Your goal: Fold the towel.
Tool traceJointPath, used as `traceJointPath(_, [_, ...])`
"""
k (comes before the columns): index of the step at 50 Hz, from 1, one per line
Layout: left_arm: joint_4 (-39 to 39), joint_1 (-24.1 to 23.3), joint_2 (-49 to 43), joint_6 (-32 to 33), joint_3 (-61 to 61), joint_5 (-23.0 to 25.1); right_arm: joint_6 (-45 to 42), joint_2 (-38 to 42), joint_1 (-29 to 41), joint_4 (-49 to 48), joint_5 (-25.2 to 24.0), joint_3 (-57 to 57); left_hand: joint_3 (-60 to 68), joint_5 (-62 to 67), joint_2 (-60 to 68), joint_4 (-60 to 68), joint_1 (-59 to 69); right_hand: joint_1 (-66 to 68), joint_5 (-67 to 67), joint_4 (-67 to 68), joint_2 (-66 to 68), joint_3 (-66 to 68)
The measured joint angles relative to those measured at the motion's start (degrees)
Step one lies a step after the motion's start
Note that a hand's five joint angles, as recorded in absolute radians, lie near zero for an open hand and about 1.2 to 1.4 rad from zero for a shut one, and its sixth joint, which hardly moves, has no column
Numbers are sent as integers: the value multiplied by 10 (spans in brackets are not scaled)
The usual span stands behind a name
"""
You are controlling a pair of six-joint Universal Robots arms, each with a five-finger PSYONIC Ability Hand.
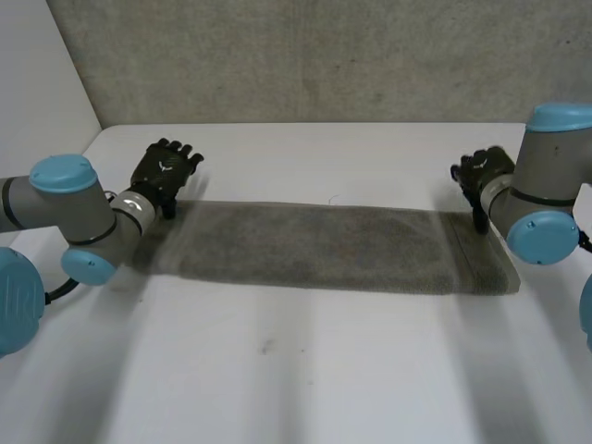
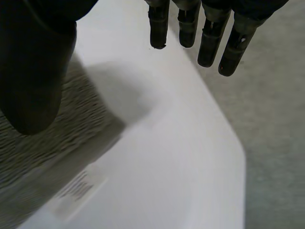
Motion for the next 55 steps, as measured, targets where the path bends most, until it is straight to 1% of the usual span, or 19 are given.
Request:
traceJointPath(8, [-3,0,53,-1,-42,-3,32,-55,1,-15,10,-4,-22,-15,-21,-24,-20,0,0,0,0,0])
traceJointPath(12, [-3,1,108,-4,-95,-3,61,-97,-1,-12,10,12,-23,-15,-22,-24,-21,-1,0,0,0,0])
traceJointPath(18, [-3,2,218,-35,-207,-3,104,-187,-7,-10,3,99,-23,-16,-22,-24,-21,-2,0,0,0,0])
traceJointPath(21, [-2,2,280,-79,-270,-6,117,-241,-8,-15,-3,179,-23,-16,-22,-24,-21,-2,0,0,0,0])
traceJointPath(24, [-3,2,324,-129,-313,-17,121,-274,-12,-25,-11,245,-23,-16,-22,-24,-20,-3,0,0,0,0])
traceJointPath(29, [-9,2,401,-246,-389,-62,124,-333,-30,-75,-34,390,-19,-16,-17,-21,-18,-3,0,0,0,0])
traceJointPath(31, [-13,1,422,-278,-410,-78,124,-348,-36,-97,-42,432,-18,-16,-17,-20,-18,-3,0,0,0,0])
traceJointPath(34, [-22,-5,455,-316,-441,-100,123,-364,-45,-134,-53,493,-18,-16,-17,-20,-18,-3,0,0,0,0])
traceJointPath(37, [-29,-18,478,-331,-465,-113,122,-368,-53,-162,-62,535,-18,-16,-17,-20,-18,-3,0,0,0,0])
traceJointPath(41, [-31,-42,497,-335,-489,-125,121,-357,-60,-189,-68,565,-18,-16,-17,-20,-18,-3,0,0,0,0])
traceJointPath(47, [-30,-83,510,-331,-509,-162,116,-314,-66,-217,-71,576,-19,-16,-17,-20,-20,9,7,4,8,8])
traceJointPath(49, [-29,-94,510,-329,-512,-176,114,-296,-67,-221,-71,573,-20,-16,-18,-21,-20,52,57,40,50,47])
traceJointPath(50, [-27,-100,510,-328,-513,-185,113,-284,-68,-223,-71,570,-20,-16,-18,-21,-20,101,106,86,100,97])
traceJointPath(51, [-27,-102,509,-328,-513,-188,112,-280,-69,-224,-71,568,-20,-16,-18,-21,-20,121,131,110,121,119])
traceJointPath(52, [-26,-106,509,-327,-514,-193,110,-272,-71,-224,-69,565,-20,-16,-18,-21,-20,217,235,210,224,219])
traceJointPath(53, [-25,-107,509,-326,-514,-195,110,-269,-72,-225,-69,563,-20,-16,-18,-21,-20,286,292,267,284,277])
traceJointPath(55, [-22,-111,508,-325,-514,-201,103,-260,-80,-225,-66,556,-20,-16,-18,-21,-20,507,521,497,521,506])
